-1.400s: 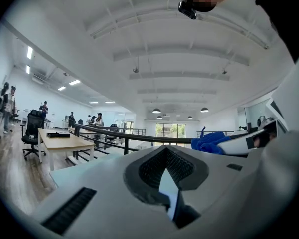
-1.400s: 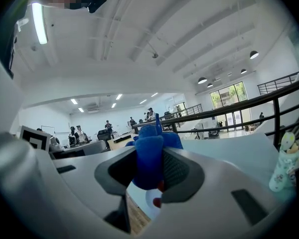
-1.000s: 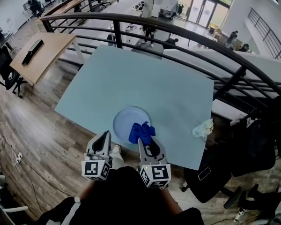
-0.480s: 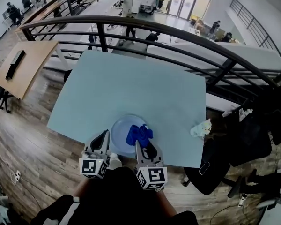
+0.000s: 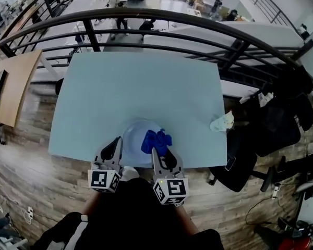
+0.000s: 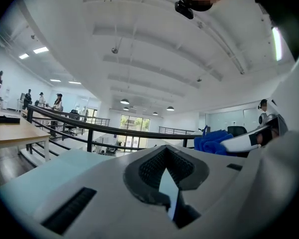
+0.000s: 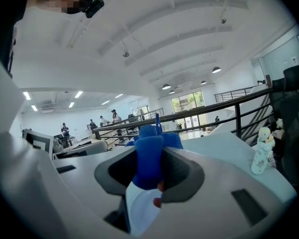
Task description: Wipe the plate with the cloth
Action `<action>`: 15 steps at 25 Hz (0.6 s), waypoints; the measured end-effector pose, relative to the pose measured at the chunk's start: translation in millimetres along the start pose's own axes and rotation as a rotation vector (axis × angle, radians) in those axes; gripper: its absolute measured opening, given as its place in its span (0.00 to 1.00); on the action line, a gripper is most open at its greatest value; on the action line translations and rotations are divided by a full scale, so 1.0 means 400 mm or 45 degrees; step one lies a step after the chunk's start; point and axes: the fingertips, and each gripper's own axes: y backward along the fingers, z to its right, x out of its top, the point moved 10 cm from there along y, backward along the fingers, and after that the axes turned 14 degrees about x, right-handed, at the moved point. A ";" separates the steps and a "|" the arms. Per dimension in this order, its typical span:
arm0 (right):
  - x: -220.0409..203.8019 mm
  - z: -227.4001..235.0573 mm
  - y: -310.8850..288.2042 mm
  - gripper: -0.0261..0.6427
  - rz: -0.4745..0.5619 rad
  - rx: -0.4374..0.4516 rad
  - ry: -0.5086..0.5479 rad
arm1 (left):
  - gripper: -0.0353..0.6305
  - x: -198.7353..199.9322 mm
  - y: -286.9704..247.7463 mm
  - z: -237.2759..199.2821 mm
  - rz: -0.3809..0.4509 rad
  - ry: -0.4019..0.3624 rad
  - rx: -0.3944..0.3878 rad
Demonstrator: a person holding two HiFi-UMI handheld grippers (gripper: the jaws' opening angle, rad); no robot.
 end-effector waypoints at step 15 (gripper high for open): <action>-0.045 -0.123 -0.102 0.22 -0.022 -0.143 -0.045 | 0.06 -0.006 -0.066 -0.127 -0.060 -0.023 -0.228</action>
